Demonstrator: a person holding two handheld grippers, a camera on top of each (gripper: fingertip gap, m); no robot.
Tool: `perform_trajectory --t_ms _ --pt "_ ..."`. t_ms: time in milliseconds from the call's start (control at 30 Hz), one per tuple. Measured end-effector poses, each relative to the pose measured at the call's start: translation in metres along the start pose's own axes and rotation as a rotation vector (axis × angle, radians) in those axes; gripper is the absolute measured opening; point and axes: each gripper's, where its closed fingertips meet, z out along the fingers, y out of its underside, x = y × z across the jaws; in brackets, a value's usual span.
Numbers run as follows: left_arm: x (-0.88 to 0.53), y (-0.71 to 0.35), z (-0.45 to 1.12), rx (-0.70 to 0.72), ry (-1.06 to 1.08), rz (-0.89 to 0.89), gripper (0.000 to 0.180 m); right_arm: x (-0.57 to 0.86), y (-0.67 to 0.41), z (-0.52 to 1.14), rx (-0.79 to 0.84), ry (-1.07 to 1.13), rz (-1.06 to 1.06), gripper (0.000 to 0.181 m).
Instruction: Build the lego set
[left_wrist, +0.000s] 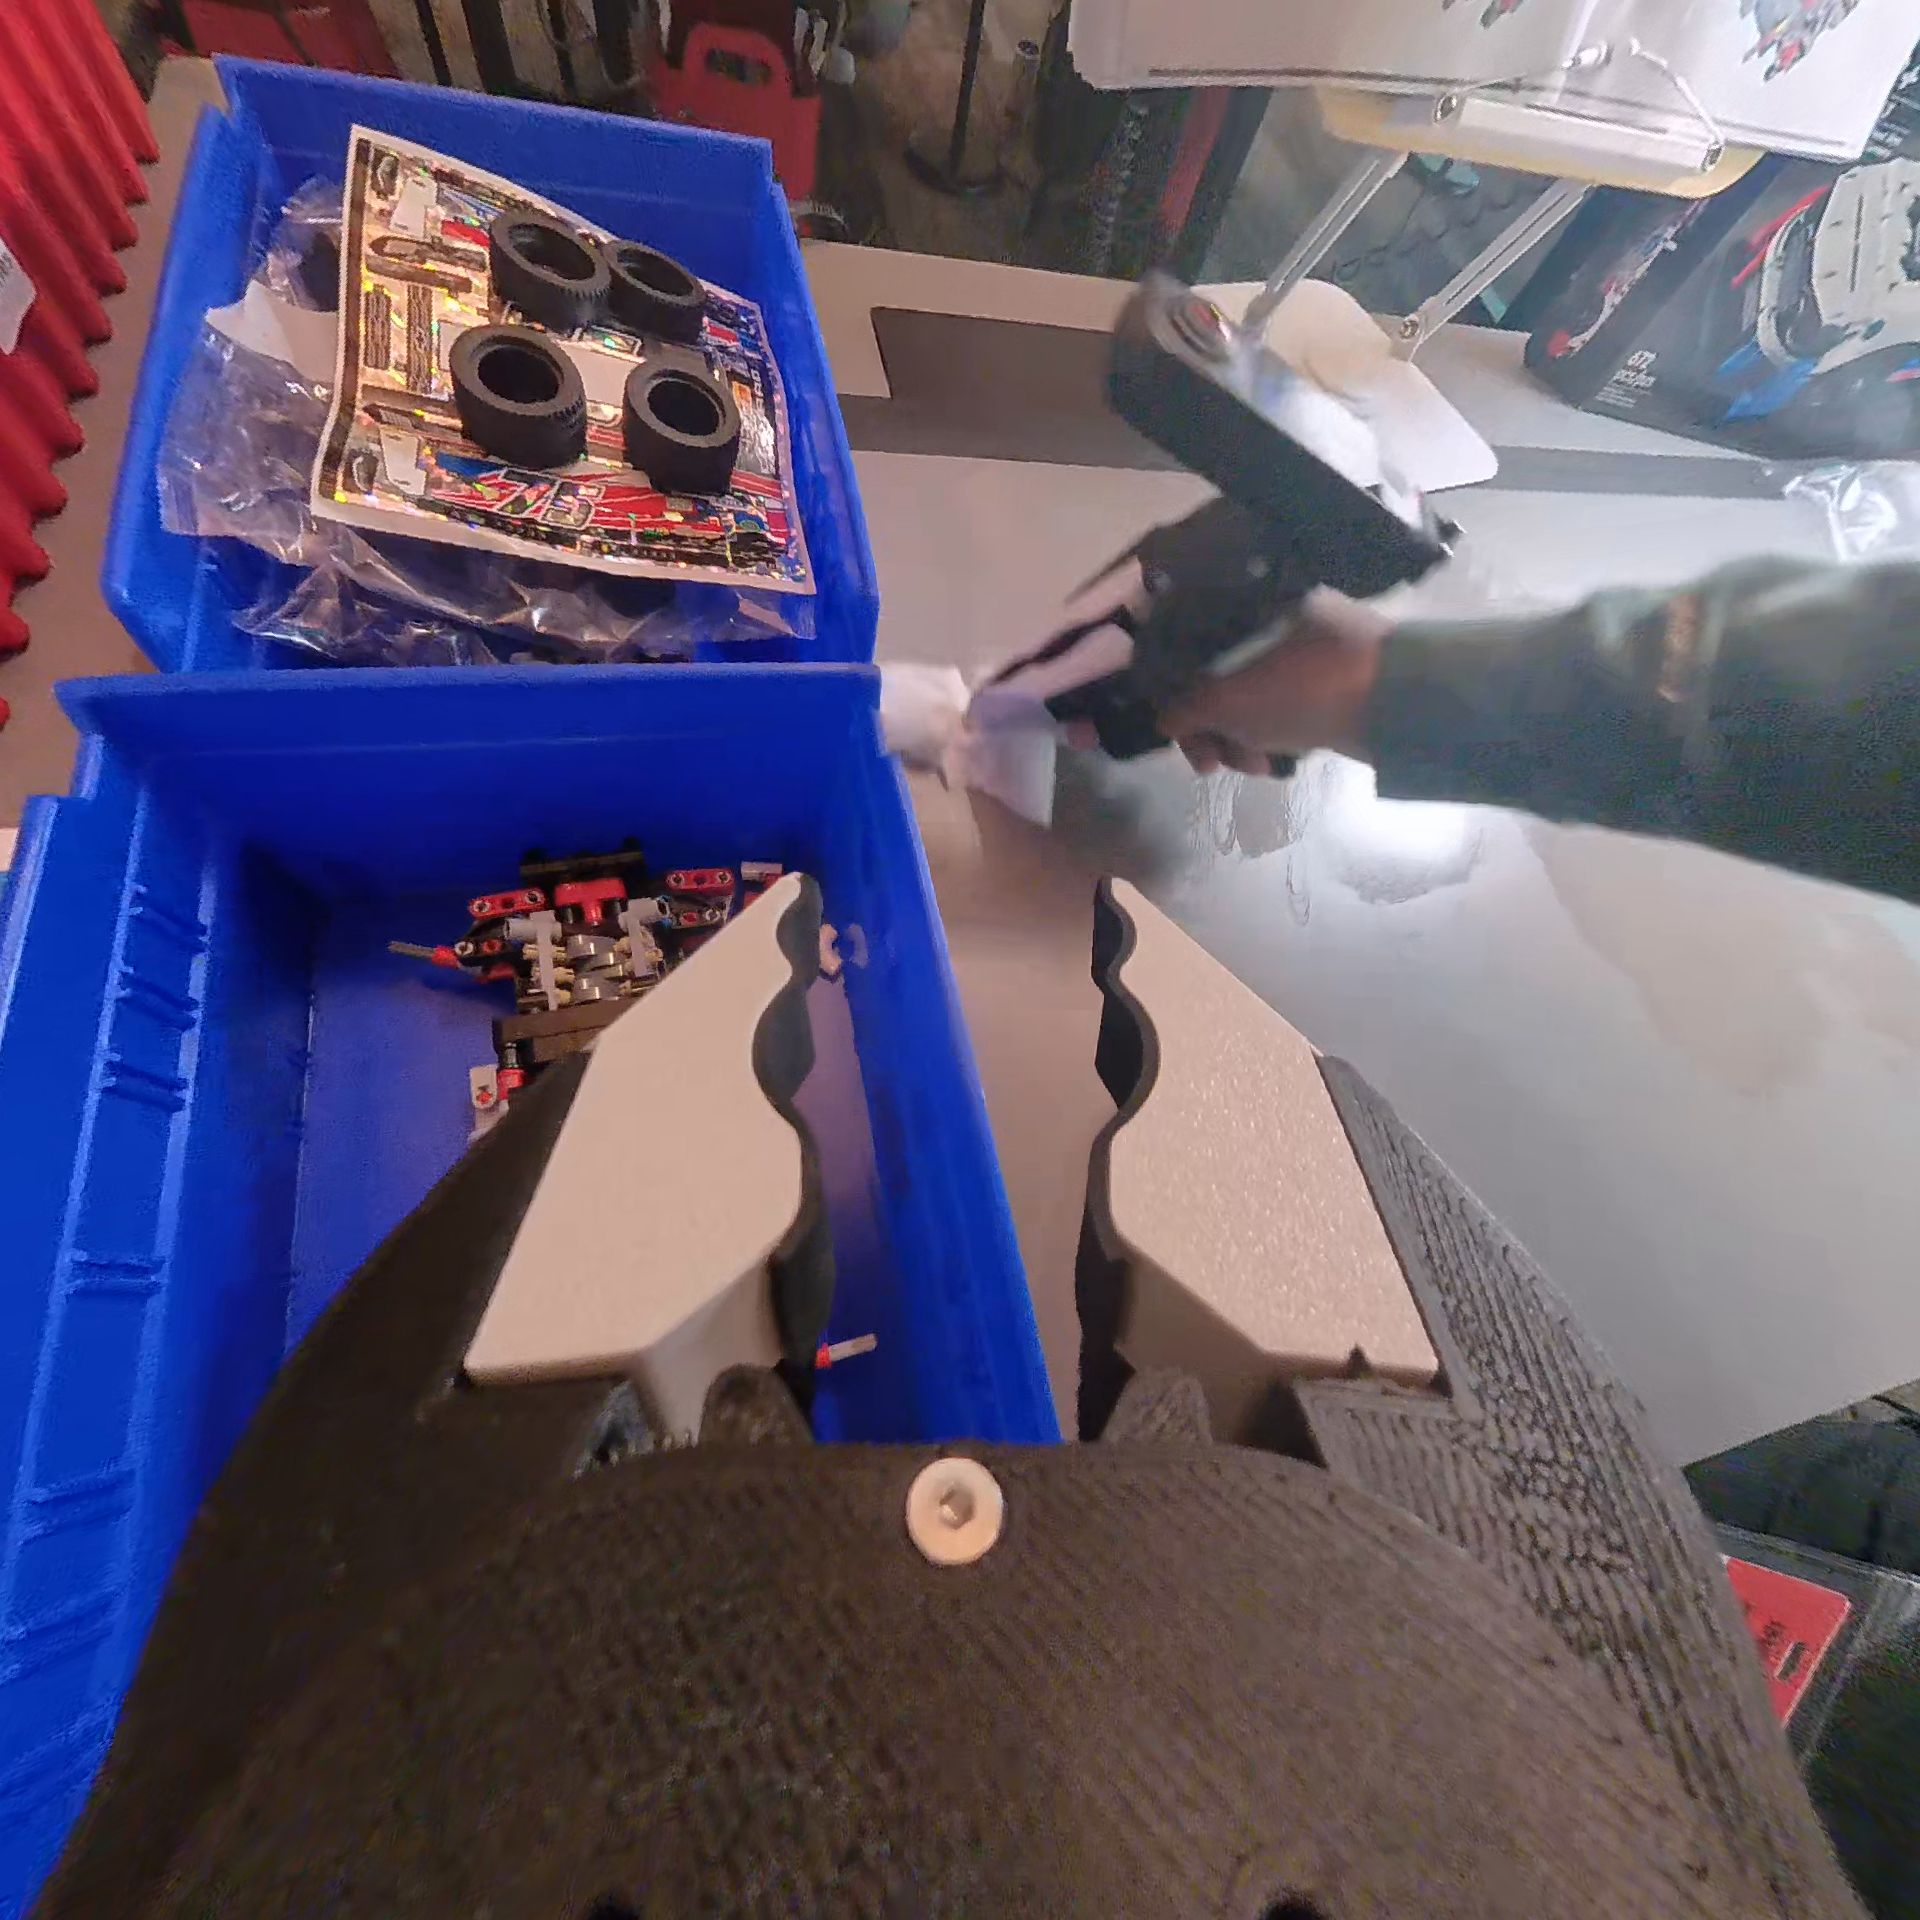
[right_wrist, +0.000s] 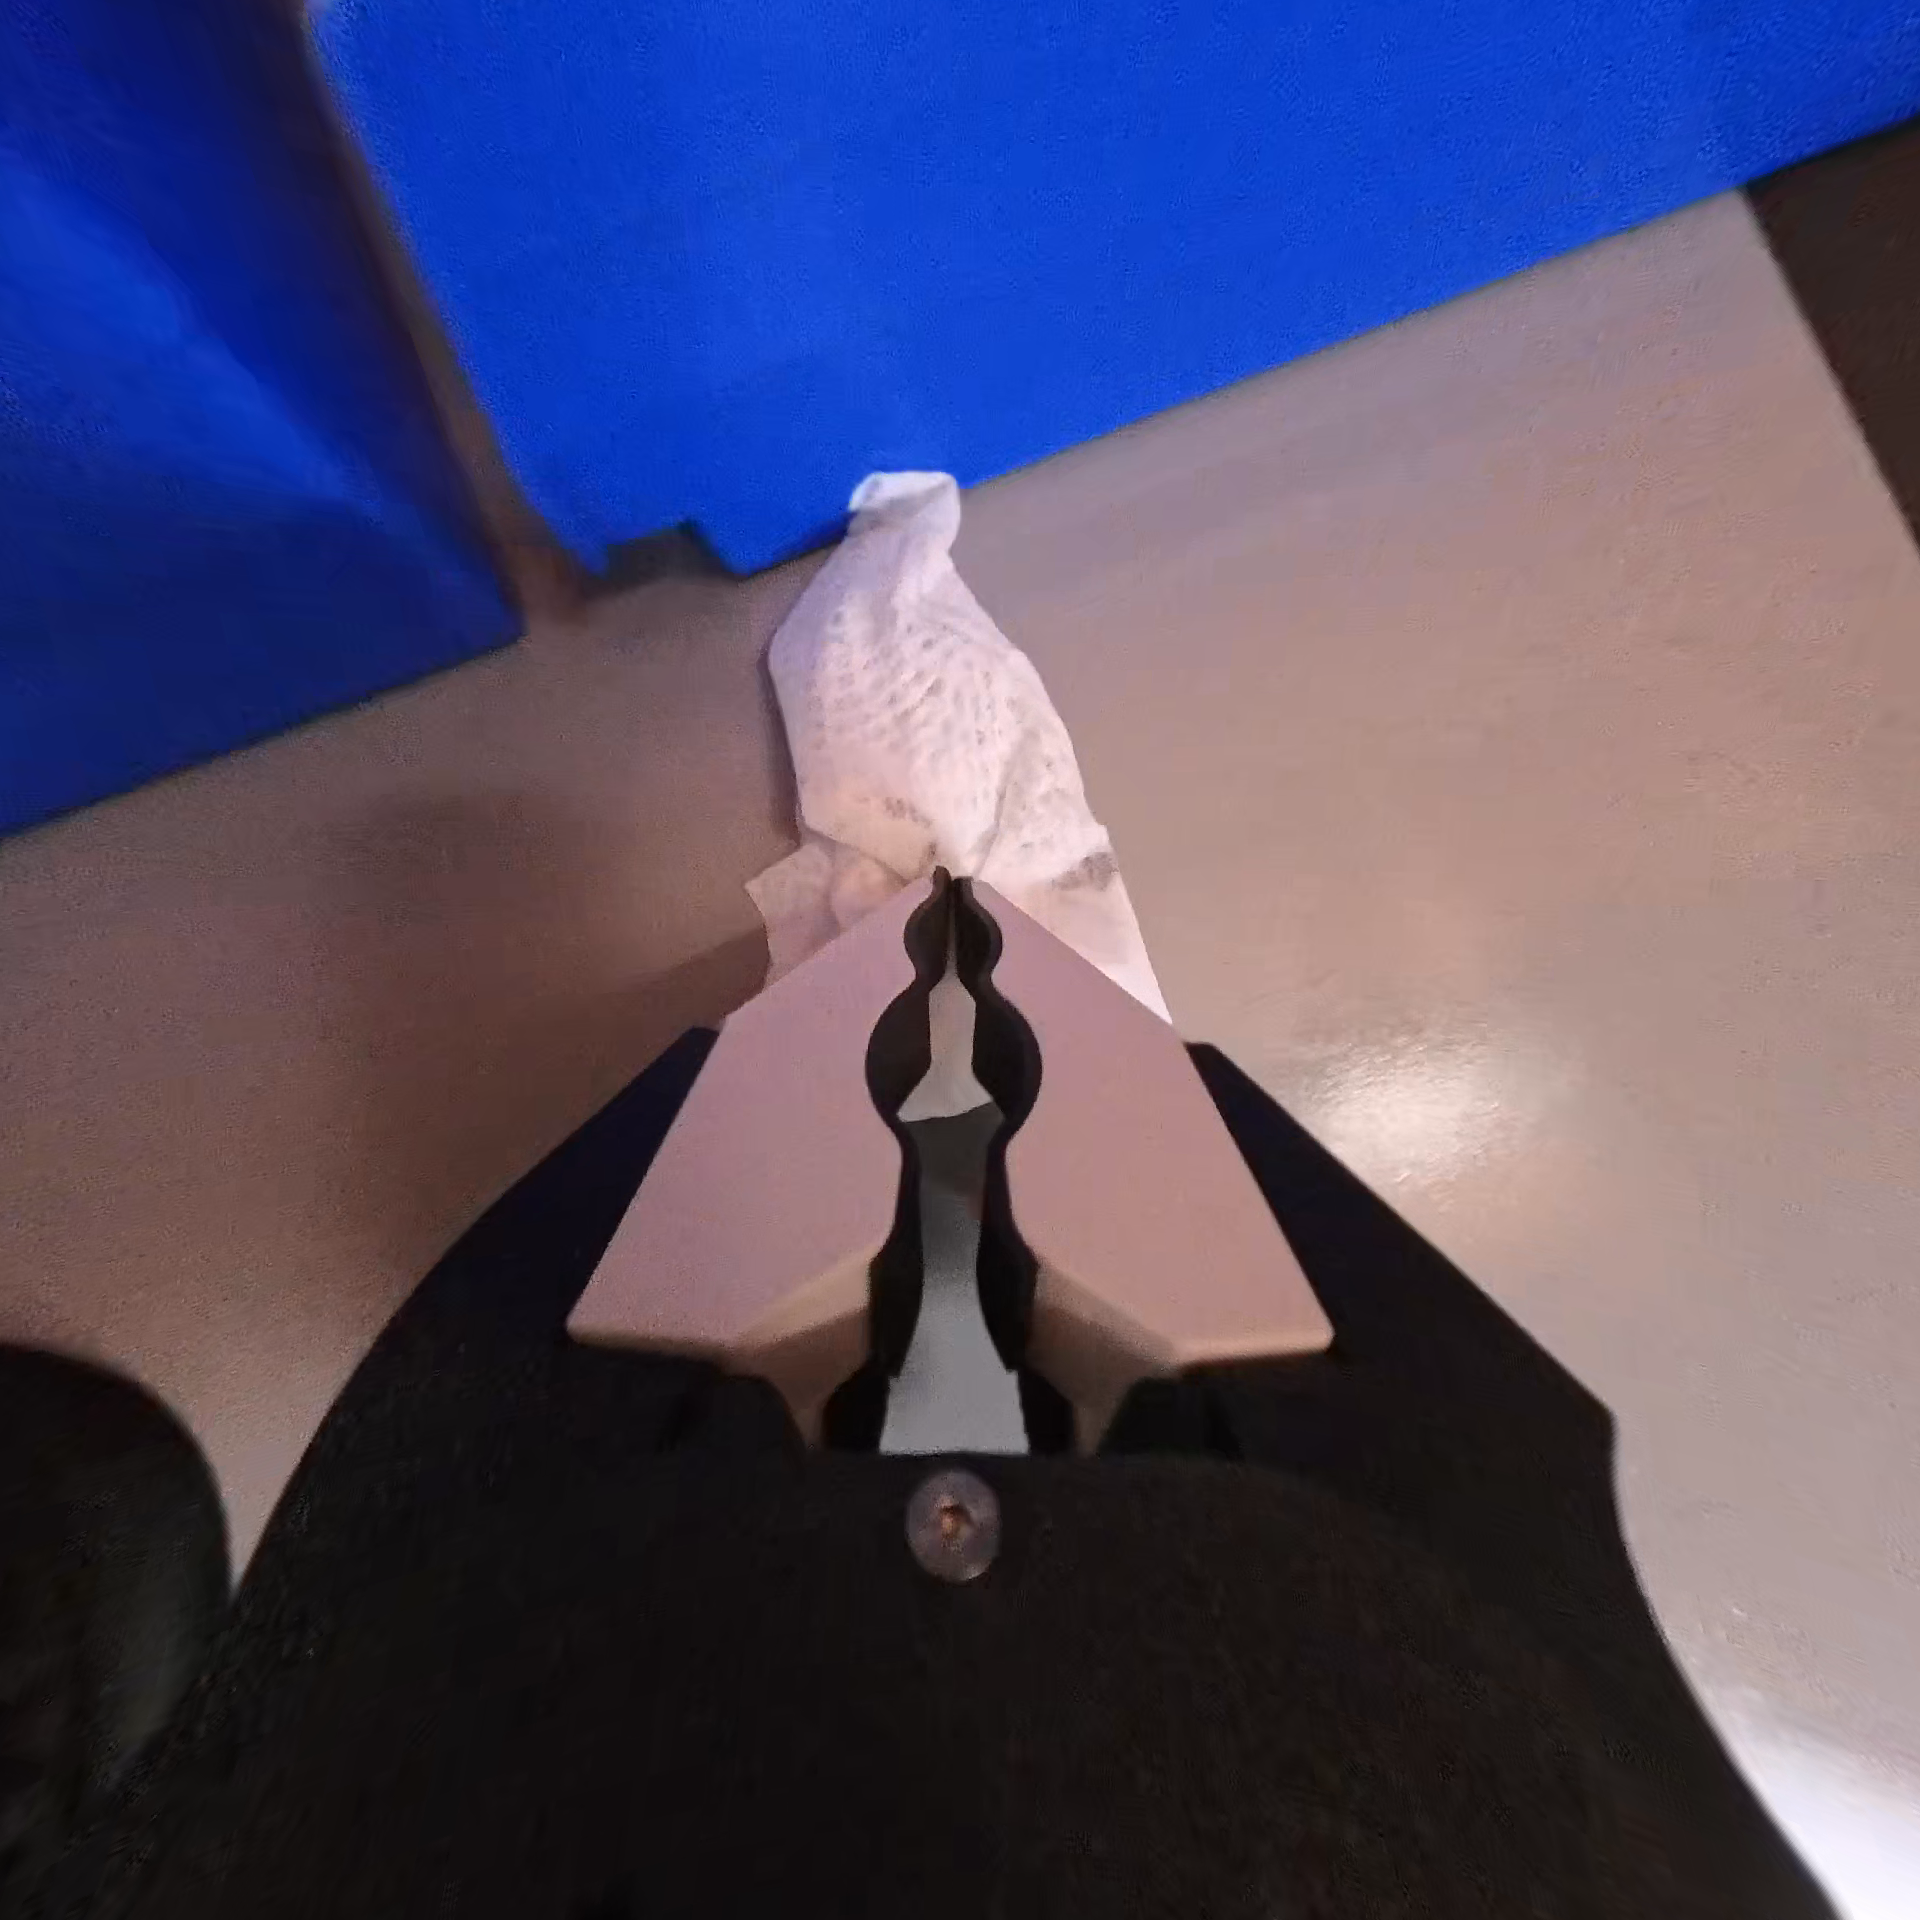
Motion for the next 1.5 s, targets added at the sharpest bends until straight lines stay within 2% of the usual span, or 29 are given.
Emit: perform_trajectory --t_ms 33,100,233,333,500,600,667,800,900,1000,1167,1367,1400,1500 --pt "0.000 0.001 0.001 -0.003 0.004 -0.006 0.050 -0.008 0.007 -0.005 -0.003 -0.008 -0.084 0.000" --pt "-0.001 0.005 0.002 -0.014 0.012 -0.002 0.051 0.018 0.010 -0.008 -0.011 0.023 -0.131 0.000" --pt "-0.002 0.007 0.004 -0.025 0.003 0.007 0.052 0.152 -0.010 0.005 -0.007 0.164 0.123 0.000" --pt "0.001 0.009 0.004 -0.033 -0.001 0.005 0.051 0.193 -0.024 0.015 0.015 0.178 0.247 0.000" --pt "0.005 0.007 0.010 -0.032 0.002 -0.010 0.052 0.125 -0.028 0.018 0.007 0.104 0.015 0.000" --pt "0.004 0.000 0.013 -0.020 -0.003 0.005 0.052 0.176 -0.026 0.015 0.014 0.152 0.246 0.000" --pt "0.004 -0.001 0.015 -0.019 -0.009 0.016 0.052 0.189 -0.032 0.019 0.037 0.142 0.314 0.000" --pt "0.005 -0.007 0.019 -0.011 -0.012 0.003 0.052 0.124 -0.028 0.019 0.004 0.064 0.070 0.000" --pt "0.013 -0.010 0.019 -0.009 0.004 0.026 0.052 0.167 -0.015 0.008 -0.017 0.125 0.242 0.000" --pt "0.023 -0.007 0.023 -0.022 0.023 0.051 0.051 0.193 -0.023 0.013 0.015 0.153 0.326 0.000" --pt "0.047 -0.025 0.022 0.019 0.031 0.067 0.052 0.106 -0.021 0.014 -0.024 0.015 0.039 0.000" --pt "0.074 -0.006 0.011 -0.017 0.027 0.084 0.052 0.174 -0.029 0.018 0.005 0.090 0.295 0.000" --pt "0.079 -0.002 0.009 -0.023 0.022 0.081 0.052 0.160 -0.033 0.022 0.008 0.056 0.282 0.000" --pt "0.095 -0.002 0.002 -0.013 0.013 0.061 0.052 0.091 -0.026 0.018 -0.020 -0.034 0.054 0.000"
